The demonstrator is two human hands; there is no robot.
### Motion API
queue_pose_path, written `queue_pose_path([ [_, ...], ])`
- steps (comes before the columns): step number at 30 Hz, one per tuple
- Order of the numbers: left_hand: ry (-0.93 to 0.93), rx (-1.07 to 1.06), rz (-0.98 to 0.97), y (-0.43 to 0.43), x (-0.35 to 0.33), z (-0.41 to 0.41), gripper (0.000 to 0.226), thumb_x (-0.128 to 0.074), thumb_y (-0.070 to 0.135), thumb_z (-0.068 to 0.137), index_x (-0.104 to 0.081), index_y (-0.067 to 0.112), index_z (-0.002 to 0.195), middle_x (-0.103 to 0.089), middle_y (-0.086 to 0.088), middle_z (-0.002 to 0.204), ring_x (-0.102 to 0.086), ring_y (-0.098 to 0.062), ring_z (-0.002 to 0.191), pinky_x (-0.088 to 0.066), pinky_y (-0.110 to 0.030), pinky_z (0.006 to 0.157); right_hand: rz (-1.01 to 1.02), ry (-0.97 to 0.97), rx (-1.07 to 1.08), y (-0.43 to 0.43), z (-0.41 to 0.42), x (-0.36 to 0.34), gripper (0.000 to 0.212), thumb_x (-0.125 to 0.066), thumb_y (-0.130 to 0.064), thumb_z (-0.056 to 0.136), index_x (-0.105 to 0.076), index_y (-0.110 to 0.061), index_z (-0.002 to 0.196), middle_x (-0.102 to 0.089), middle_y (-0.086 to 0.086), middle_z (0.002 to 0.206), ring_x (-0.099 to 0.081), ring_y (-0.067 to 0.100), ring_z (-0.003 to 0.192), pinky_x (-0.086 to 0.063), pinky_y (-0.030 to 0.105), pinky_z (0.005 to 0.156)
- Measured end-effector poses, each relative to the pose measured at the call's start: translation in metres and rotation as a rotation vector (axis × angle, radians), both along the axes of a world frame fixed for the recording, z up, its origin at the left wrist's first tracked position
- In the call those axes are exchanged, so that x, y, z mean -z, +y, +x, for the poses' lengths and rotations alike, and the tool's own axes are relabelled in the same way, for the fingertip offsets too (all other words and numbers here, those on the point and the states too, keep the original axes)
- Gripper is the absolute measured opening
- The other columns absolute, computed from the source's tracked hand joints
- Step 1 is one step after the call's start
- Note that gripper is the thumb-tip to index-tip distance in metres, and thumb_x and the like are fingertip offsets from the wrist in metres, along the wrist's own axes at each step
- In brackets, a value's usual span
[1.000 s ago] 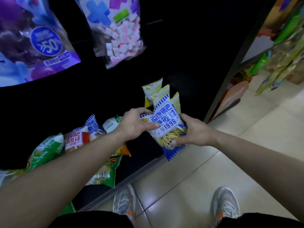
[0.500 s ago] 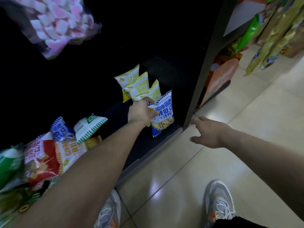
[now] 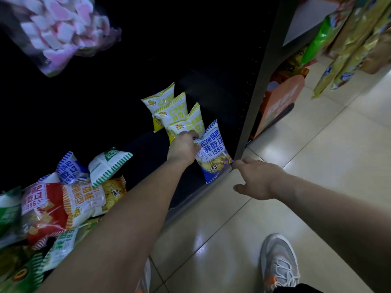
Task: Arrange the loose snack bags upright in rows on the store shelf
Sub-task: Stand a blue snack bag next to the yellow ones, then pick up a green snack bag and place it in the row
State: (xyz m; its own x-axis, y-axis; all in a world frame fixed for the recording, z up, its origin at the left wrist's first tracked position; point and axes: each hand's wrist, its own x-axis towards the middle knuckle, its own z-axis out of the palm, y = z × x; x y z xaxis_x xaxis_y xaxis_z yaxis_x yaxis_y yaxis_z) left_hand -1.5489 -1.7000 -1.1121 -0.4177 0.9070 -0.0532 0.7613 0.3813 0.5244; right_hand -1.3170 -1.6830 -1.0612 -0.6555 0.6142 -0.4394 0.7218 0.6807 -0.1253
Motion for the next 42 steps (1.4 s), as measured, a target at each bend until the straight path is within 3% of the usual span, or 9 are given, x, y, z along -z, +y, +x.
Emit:
queue_pose_path([
  [8,0.032,-0.007,0.134,-0.002,-0.007,0.003,0.016,-0.072,0.019,0.083,-0.062,0.015,0.095,-0.057,-0.003,0.103,-0.056,-0.019,0.08,-0.047,-0.032,0.066,-0.01,-0.004,-0.006,-0.006,-0.007,-0.005,0.062,-0.055,-0.053,0.089,-0.036,-0.024,0.14,-0.045,0.005,0.134,-0.052,0.029,0.121,-0.047,0.041,0.093],
  [12,0.038,-0.004,0.102,-0.002,-0.006,0.004,0.023,-0.069,0.023,0.086,-0.06,0.016,0.106,-0.057,-0.006,0.112,-0.059,-0.024,0.092,-0.051,-0.038,0.073,-0.017,-0.026,-0.016,-0.004,-0.011,-0.005,0.062,-0.055,-0.053,0.089,-0.036,-0.024,0.141,-0.044,0.004,0.134,-0.052,0.029,0.121,-0.048,0.043,0.093],
  [19,0.031,-0.009,0.056,-0.007,-0.004,0.0,0.055,-0.07,0.033,0.084,-0.049,0.021,0.134,-0.053,-0.003,0.132,-0.052,-0.023,0.117,-0.051,-0.042,0.088,-0.018,-0.036,-0.037,-0.003,-0.021,-0.007,0.062,-0.056,-0.052,0.09,-0.037,-0.023,0.141,-0.044,0.005,0.128,-0.054,0.028,0.116,-0.049,0.04,0.087],
  [25,0.127,0.073,-0.02,-0.03,-0.031,-0.012,0.07,-0.072,0.041,0.082,-0.041,0.022,0.141,-0.045,-0.003,0.139,-0.043,-0.024,0.126,-0.047,-0.041,0.093,0.017,-0.04,-0.068,-0.013,-0.037,-0.021,0.061,-0.057,-0.049,0.09,-0.038,-0.02,0.14,-0.043,0.008,0.131,-0.053,0.032,0.116,-0.039,0.034,0.078],
  [29,0.246,0.139,-0.12,-0.073,-0.072,-0.03,0.074,-0.071,0.046,0.081,-0.037,0.024,0.144,-0.042,-0.003,0.143,-0.04,-0.024,0.13,-0.044,-0.039,0.098,0.05,-0.011,-0.098,-0.029,-0.058,-0.049,0.058,-0.057,-0.049,0.089,-0.041,-0.019,0.136,-0.045,0.008,0.13,-0.052,0.032,0.118,-0.047,0.04,0.086],
  [35,0.36,0.115,-0.264,-0.179,-0.131,-0.075,0.074,-0.066,0.054,0.081,-0.036,0.028,0.144,-0.041,0.0,0.142,-0.043,-0.023,0.128,-0.044,-0.041,0.099,0.11,0.105,-0.13,-0.066,-0.104,-0.087,0.061,-0.055,-0.05,0.089,-0.04,-0.02,0.14,-0.042,0.007,0.135,-0.049,0.033,0.123,-0.045,0.044,0.089],
  [42,0.403,-0.015,-0.254,-0.291,-0.128,-0.138,0.068,-0.06,0.056,0.086,-0.039,0.024,0.143,-0.044,-0.004,0.142,-0.047,-0.025,0.124,-0.046,-0.038,0.095,0.102,0.099,-0.218,-0.104,-0.168,-0.073,0.061,-0.055,-0.05,0.091,-0.037,-0.022,0.142,-0.043,0.006,0.136,-0.05,0.031,0.12,-0.042,0.04,0.079],
])
